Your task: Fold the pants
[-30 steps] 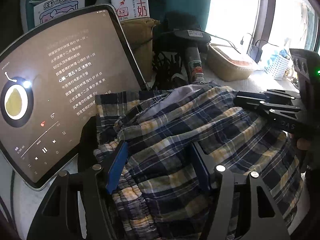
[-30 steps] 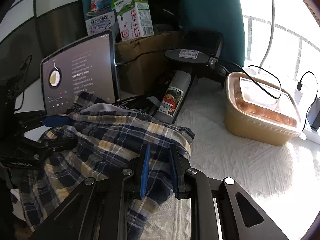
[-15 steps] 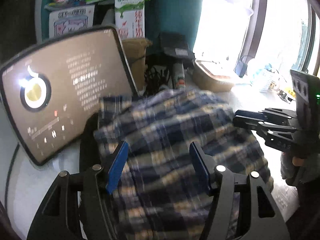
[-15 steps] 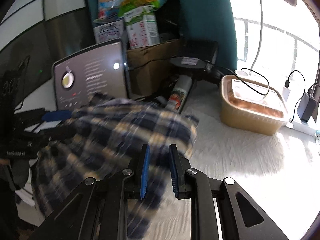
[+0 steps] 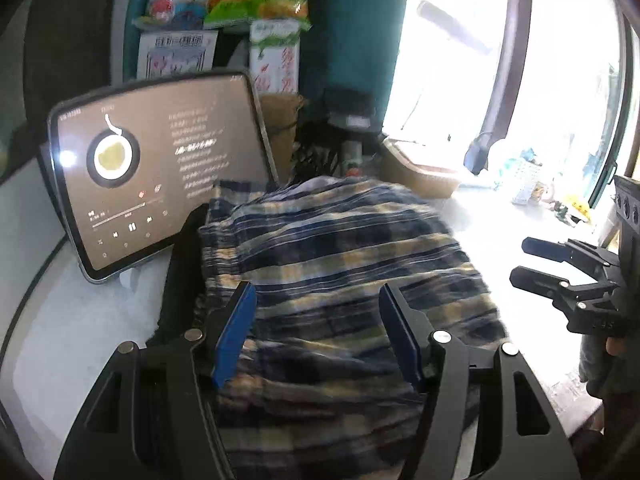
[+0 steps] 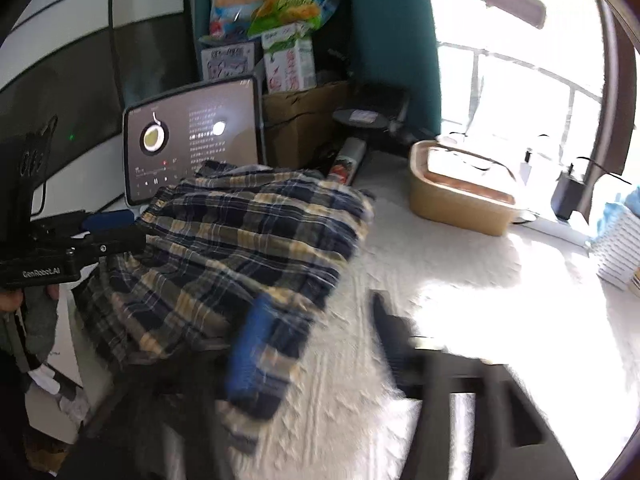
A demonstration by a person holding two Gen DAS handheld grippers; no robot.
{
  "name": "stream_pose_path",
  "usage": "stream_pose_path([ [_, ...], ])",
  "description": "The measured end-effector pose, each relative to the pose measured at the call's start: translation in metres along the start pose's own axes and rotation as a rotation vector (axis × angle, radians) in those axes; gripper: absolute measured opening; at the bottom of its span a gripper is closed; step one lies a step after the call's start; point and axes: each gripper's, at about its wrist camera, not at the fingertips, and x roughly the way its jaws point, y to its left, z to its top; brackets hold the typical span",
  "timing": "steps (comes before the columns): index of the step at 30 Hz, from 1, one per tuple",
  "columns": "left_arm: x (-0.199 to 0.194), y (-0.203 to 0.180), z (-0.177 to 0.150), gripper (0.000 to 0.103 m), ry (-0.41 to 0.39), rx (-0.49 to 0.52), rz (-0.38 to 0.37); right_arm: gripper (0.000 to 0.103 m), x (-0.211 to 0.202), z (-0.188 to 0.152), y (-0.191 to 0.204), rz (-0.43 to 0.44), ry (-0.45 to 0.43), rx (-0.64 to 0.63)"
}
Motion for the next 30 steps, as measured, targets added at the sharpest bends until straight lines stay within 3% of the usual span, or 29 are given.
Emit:
stream_pose_path([
  [3,-0.007,-0.015,-0.008,0.08,-0.014,-0.009,-0.025,0.072,-0.021,-0.012,-0.006,-0.027,-0.005,0.01],
  [6,-0.008,-0.03,-0.017,0.081,0.002,-0.019,-0.025,0.072,-0.043,-0.025,-0.012,-0.055,-0.012,0.024],
  [13,-0.026,-0.064,-0.027,0.089,-0.051,-0.024,-0.046,0.072,-0.095,-0.055,-0.034,-0.137,-0.045,0.076],
  [18,-0.032,-0.101,-0.031,0.095,-0.084,0.047,-0.037,0.074,-0.134,-0.08,-0.05,-0.224,-0.059,0.128],
  [23,-0.041,-0.14,-0.034,0.099,-0.096,0.111,-0.077,0.076,-0.175,-0.104,-0.065,-0.308,-0.076,0.17],
  [28,-0.053,-0.161,-0.035,0.099,-0.113,0.1,-0.042,0.081,-0.208,-0.119,-0.074,-0.364,-0.108,0.201],
  [30,-0.059,-0.17,-0.033,0.099,-0.112,0.1,-0.022,0.088,-0.221,-0.12,-0.075,-0.392,-0.129,0.204],
])
